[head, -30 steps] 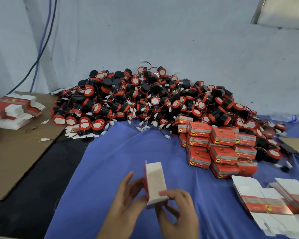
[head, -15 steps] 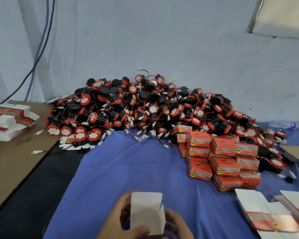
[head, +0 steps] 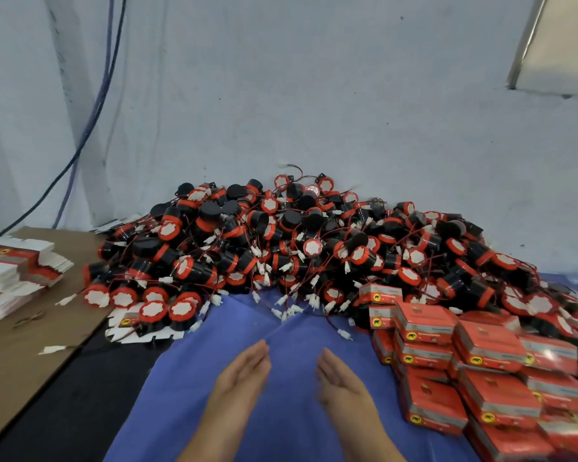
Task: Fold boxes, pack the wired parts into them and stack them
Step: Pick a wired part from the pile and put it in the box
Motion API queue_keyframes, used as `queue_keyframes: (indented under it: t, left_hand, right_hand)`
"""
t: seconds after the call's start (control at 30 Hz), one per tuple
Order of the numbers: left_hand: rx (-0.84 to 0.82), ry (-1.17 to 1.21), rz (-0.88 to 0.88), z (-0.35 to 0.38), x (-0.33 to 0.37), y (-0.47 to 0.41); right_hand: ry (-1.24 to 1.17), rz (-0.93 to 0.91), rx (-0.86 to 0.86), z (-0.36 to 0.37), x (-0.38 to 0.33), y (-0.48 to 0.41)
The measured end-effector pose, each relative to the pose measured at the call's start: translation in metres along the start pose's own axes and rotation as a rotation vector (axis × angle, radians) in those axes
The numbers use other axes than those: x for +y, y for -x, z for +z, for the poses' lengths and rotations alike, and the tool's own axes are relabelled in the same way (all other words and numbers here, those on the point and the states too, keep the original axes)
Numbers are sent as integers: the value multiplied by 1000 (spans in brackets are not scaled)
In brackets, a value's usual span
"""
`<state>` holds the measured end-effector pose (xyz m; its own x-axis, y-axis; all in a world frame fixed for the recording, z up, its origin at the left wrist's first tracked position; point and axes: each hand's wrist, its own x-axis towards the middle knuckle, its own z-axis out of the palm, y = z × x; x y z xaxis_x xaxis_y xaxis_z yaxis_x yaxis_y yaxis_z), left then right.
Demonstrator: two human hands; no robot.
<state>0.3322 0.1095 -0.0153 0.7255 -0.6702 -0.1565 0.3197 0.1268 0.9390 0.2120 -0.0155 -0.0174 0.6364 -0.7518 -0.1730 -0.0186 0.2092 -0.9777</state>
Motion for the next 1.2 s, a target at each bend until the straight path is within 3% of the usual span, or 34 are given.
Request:
queue_keyframes:
  t: [0.17, 0.27, 0.4, 0.47, 0.53, 0.63, 0.77, 0.9, 1.0, 1.07, 1.13, 1.2]
  left_hand:
    - [90, 56, -9, 31, 21, -102]
    - [154, 14, 49, 36, 36, -158]
    - [175, 70, 45, 19, 51, -222]
    - [169, 39, 49, 9, 53, -245]
    - [141, 0, 54, 3, 51, -259]
    - [169, 17, 72, 0, 47, -267]
    - [258, 221, 16, 5, 43, -251]
    - [197, 242, 74, 6, 55, -200]
    - [170, 75, 174, 4, 64, -146]
    - [175, -94, 240, 4, 73, -105]
    - [53, -243, 300, 4, 84, -62]
    - [-105, -382, 308, 3, 90, -18]
  right_hand:
    - [197, -12, -115, 65, -21, -98]
    - [324, -153, -140, 100, -31, -163]
    - [788, -569, -189, 131, -47, -241]
    - [1060, -605, -228, 138, -51, -278]
    - [1146, -555, -236, 142, -48, -298]
    - [1035, -636, -149, 145, -33, -294]
    - [872, -744, -54, 141, -28, -258]
    - [640, -784, -95, 120, -37, -199]
    - [411, -627, -84, 93, -49, -149]
    - [120, -361, -123, 76, -62, -115]
    - [-98, -122, -201, 59, -81, -79]
    - [-119, -106, -247, 38, -97, -38]
